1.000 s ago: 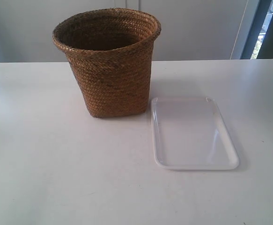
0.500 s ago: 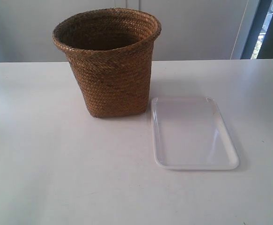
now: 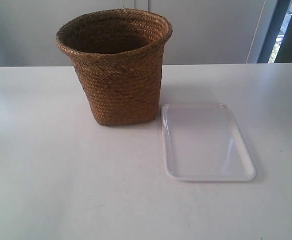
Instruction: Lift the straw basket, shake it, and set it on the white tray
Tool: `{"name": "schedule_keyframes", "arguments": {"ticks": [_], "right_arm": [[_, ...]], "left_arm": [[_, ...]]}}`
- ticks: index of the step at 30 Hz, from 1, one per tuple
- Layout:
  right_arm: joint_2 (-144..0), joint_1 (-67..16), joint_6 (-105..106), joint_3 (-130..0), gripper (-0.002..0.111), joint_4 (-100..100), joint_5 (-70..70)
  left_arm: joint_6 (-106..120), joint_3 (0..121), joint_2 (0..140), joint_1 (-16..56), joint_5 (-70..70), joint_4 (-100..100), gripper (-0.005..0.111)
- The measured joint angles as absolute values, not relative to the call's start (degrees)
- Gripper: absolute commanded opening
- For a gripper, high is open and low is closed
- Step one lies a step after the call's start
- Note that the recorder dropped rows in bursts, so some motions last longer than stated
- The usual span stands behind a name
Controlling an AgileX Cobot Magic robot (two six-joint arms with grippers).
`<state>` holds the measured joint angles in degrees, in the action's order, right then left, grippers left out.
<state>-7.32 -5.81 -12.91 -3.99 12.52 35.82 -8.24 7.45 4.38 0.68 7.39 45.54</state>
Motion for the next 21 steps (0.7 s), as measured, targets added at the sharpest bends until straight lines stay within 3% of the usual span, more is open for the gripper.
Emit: {"name": "schedule_keyframes", "arguments": {"ticks": [6, 14, 17, 21], "right_arm": [[-7.3, -5.8, -13.7, -4.0, 0.0, 12.8, 31.7], [-7.4, -5.8, -23.4, -4.0, 0.0, 12.8, 24.1], [-7.4, -5.8, -20.8, -4.1, 0.0, 13.8, 23.5], [-7.4, -5.8, -17.7, -6.4, 0.0, 17.3, 20.3]], "left_arm": [[-6.7, 7.5, 4.6, 0.7, -14.0, 44.7, 0.0], [-4.8, 7.5, 4.6, 0.7, -24.2, 44.4, 0.0], [-3.8, 7.5, 4.6, 0.7, -23.8, 44.2, 0.0], [-3.5, 8.0, 4.6, 0.7, -12.6, 44.8, 0.0]]}}
